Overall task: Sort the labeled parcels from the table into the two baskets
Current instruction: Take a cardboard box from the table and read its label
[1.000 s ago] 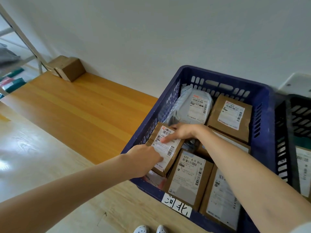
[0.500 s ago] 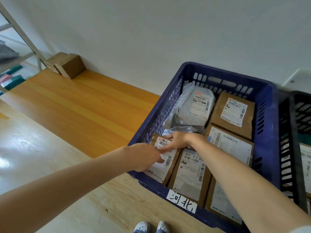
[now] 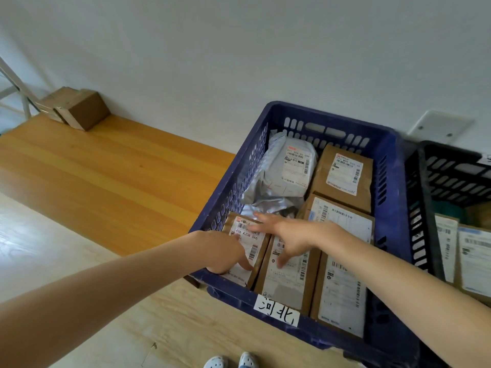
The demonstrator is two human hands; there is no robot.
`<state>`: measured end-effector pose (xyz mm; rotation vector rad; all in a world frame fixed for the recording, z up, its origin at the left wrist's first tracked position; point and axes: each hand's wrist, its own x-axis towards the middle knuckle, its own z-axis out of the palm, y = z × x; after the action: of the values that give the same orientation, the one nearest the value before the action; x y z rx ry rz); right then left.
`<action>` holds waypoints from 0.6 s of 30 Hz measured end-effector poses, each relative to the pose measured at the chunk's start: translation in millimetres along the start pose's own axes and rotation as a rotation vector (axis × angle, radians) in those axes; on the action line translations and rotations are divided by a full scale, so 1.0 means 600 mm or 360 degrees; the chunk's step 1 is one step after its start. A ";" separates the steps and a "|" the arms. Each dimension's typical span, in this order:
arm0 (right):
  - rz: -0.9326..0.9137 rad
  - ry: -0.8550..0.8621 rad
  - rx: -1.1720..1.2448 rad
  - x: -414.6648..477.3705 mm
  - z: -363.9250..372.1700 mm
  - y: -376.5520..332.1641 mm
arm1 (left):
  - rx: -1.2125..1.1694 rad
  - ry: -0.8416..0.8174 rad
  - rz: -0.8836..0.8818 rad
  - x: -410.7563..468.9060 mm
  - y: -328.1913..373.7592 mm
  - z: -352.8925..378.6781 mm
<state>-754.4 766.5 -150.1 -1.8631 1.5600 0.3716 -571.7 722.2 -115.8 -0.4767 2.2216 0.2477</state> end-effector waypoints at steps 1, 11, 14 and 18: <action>-0.0016 0.0007 -0.0105 -0.004 0.003 0.000 | -0.0012 -0.0013 0.0004 0.001 0.000 -0.001; 0.0043 -0.0011 -0.0326 0.005 0.017 -0.013 | -0.0127 -0.0126 -0.0055 0.014 0.008 0.004; 0.0037 -0.0016 -0.0303 0.005 0.019 -0.011 | -0.0174 -0.0105 -0.0070 0.013 0.009 0.007; 0.0049 -0.0031 -0.0049 -0.005 0.000 -0.005 | -0.0046 0.0219 -0.0017 0.002 0.004 0.000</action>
<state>-752.1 769.2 -147.3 -1.8549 1.5795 0.4285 -573.6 724.3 -116.4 -0.5352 2.3516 0.2485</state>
